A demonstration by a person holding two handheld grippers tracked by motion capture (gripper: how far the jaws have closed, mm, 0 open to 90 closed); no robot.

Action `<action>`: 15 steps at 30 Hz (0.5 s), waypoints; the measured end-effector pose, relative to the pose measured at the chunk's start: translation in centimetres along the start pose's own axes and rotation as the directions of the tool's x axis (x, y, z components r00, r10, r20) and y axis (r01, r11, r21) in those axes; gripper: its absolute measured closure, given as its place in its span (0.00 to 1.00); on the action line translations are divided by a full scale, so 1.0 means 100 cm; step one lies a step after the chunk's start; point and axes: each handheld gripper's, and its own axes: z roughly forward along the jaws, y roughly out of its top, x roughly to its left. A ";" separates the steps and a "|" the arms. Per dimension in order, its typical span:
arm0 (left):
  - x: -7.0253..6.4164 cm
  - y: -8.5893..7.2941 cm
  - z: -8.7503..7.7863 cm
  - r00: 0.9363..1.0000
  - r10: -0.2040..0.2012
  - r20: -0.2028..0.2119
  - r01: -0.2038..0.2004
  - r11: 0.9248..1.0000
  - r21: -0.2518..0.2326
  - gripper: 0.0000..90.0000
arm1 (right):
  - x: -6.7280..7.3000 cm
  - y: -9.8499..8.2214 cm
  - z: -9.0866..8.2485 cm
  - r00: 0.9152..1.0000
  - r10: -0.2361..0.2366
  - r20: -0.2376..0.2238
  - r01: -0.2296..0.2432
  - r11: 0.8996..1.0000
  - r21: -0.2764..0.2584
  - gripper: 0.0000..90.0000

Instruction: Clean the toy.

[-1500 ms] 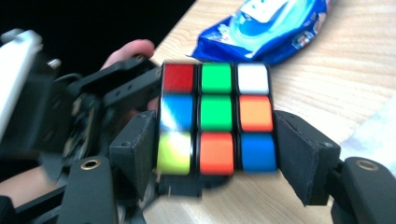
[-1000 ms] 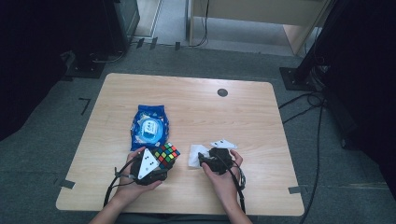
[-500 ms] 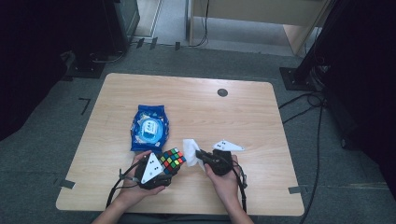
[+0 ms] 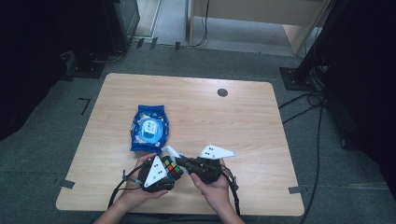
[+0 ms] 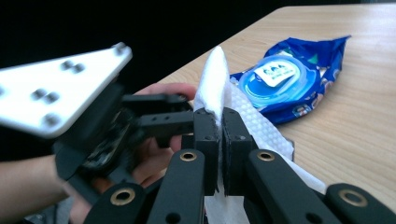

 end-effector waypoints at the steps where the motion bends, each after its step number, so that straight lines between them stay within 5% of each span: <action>1: 0.002 0.000 -0.001 1.000 -0.007 -0.002 0.007 1.000 -0.002 0.38 | 0.000 0.000 0.000 1.000 -0.001 0.004 0.001 1.000 0.004 0.98; 10: 0.000 0.001 -0.003 1.000 0.001 0.008 -0.001 1.000 -0.018 0.38 | -0.026 -0.009 -0.003 0.989 0.102 0.104 -0.105 0.994 0.024 0.98; 15: -0.002 0.001 0.001 1.000 -0.003 -0.002 0.003 1.000 -0.003 0.38 | -0.008 -0.004 -0.001 0.999 0.045 0.020 -0.045 0.999 -0.013 0.97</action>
